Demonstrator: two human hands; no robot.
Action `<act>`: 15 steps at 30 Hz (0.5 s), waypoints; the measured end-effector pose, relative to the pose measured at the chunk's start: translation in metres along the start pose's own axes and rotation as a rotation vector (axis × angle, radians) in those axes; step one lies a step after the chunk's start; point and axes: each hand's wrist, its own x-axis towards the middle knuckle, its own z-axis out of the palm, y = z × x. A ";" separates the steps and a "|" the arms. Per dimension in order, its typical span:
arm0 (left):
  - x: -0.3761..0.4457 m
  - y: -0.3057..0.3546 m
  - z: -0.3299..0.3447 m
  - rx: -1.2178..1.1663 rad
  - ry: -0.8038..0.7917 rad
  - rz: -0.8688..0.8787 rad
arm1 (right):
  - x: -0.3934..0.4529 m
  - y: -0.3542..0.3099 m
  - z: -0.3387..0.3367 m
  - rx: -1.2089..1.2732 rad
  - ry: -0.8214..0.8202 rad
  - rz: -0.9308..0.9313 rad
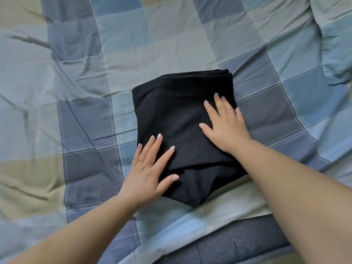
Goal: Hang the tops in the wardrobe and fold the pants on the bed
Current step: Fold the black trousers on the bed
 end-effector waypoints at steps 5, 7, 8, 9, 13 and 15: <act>0.014 -0.010 -0.016 -0.504 0.212 -0.436 | -0.030 0.026 -0.005 0.195 0.099 0.185; 0.020 -0.014 -0.017 -0.501 0.100 -0.415 | -0.036 0.033 -0.006 0.283 -0.014 0.242; 0.024 -0.014 -0.018 -0.519 0.056 -0.393 | -0.037 0.036 -0.007 0.327 -0.052 0.239; 0.027 -0.013 -0.019 -0.541 0.031 -0.390 | -0.036 0.037 -0.007 0.363 -0.084 0.227; 0.043 -0.011 -0.022 -0.560 0.026 -0.406 | -0.032 0.037 -0.013 0.462 -0.199 0.210; 0.048 -0.011 -0.025 -0.561 0.034 -0.412 | -0.032 0.037 -0.015 0.523 -0.212 0.216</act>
